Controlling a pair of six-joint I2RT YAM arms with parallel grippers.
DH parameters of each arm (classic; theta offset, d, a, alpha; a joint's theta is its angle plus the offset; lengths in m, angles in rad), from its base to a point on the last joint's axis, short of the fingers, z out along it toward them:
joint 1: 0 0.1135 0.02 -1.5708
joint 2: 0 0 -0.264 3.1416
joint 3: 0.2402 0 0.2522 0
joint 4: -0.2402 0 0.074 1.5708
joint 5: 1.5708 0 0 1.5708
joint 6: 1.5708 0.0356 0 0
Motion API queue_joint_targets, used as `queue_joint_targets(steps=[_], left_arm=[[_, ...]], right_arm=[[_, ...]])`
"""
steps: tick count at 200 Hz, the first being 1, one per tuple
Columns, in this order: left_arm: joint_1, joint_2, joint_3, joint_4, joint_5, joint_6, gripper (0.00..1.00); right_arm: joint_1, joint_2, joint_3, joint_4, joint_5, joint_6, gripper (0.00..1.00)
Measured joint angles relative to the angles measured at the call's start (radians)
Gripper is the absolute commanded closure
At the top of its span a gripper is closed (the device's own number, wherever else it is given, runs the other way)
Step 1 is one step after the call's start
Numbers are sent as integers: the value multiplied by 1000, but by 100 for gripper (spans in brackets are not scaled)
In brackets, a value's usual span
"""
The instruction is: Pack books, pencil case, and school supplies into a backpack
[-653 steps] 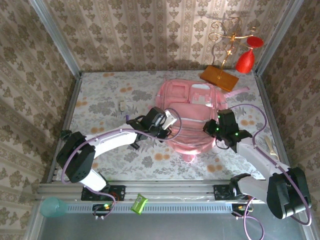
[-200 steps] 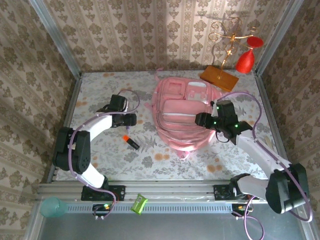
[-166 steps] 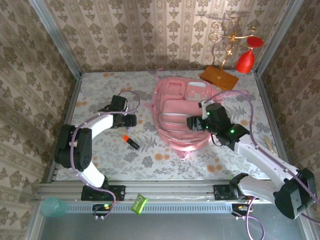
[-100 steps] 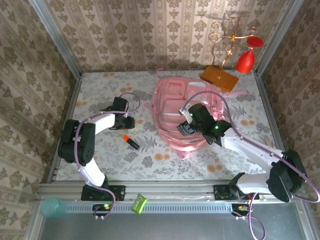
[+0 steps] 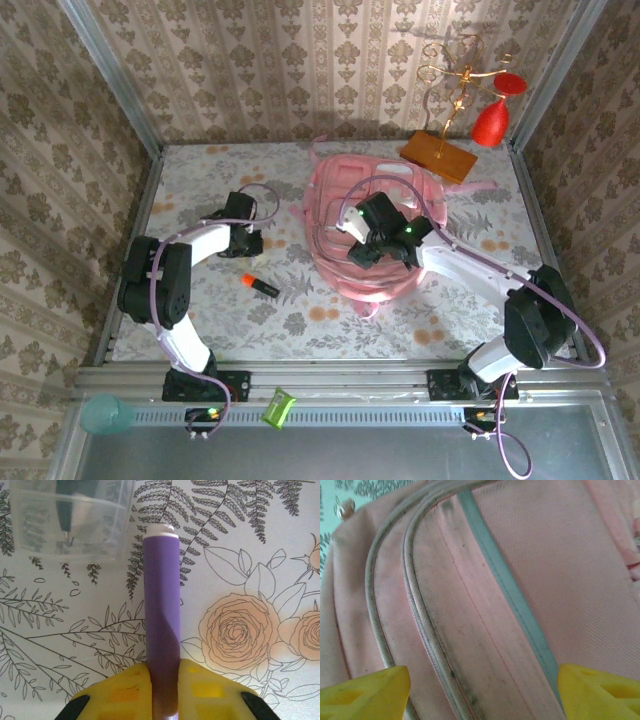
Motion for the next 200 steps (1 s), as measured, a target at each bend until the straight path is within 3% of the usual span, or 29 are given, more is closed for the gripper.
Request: queue_joint_targets(steps=[95,161,180,200], left_arm=[[-9,11,19,-3,3,0,100],[-50,17,24,42,61,5,100],[-50,17,24,42,63,8,100],[-49,17,24,43,63,8,100]], right_arm=[[-7,104,77,-24,0,-78,42],[-23,109,137,-63,-18,-81,46],[-27,111,145,-67,-24,-83,55],[-28,114,153,-70,-26,-91,72]])
